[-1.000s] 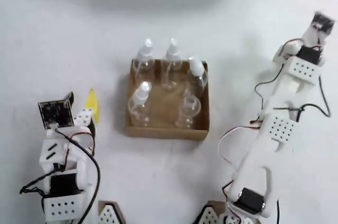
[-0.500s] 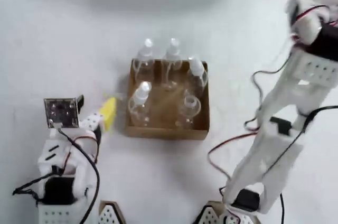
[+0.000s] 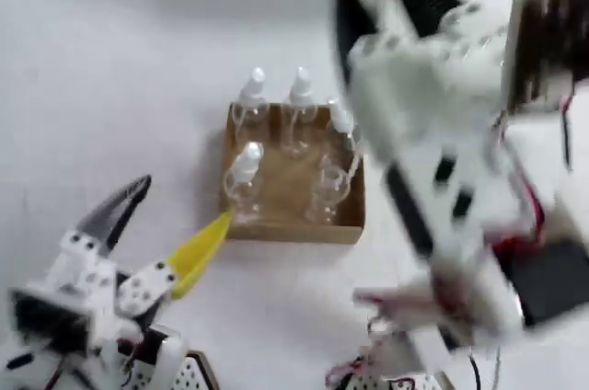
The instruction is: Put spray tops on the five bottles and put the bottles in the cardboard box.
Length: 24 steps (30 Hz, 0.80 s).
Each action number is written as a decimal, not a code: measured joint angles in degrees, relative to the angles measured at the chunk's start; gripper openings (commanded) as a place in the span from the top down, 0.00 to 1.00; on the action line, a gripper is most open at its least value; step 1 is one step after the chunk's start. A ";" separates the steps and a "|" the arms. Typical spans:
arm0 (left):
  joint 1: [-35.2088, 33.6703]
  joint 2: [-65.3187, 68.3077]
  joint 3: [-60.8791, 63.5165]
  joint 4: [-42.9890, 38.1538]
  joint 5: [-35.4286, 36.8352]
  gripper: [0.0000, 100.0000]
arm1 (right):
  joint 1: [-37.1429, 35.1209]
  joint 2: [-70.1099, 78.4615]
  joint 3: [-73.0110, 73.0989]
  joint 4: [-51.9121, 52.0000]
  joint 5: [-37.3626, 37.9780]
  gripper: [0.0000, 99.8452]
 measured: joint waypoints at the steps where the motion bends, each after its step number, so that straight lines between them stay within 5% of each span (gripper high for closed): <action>1: 0.18 0.00 -1.49 0.53 1.67 0.65 | -2.20 -2.46 2.29 0.00 0.09 0.98; 11: 12.92 -0.09 -4.31 1.05 6.59 0.65 | -14.33 -28.04 38.95 -2.90 0.09 0.98; 24: 14.33 -0.09 -4.31 0.09 11.08 0.65 | -14.15 -50.55 96.26 -39.47 0.09 0.98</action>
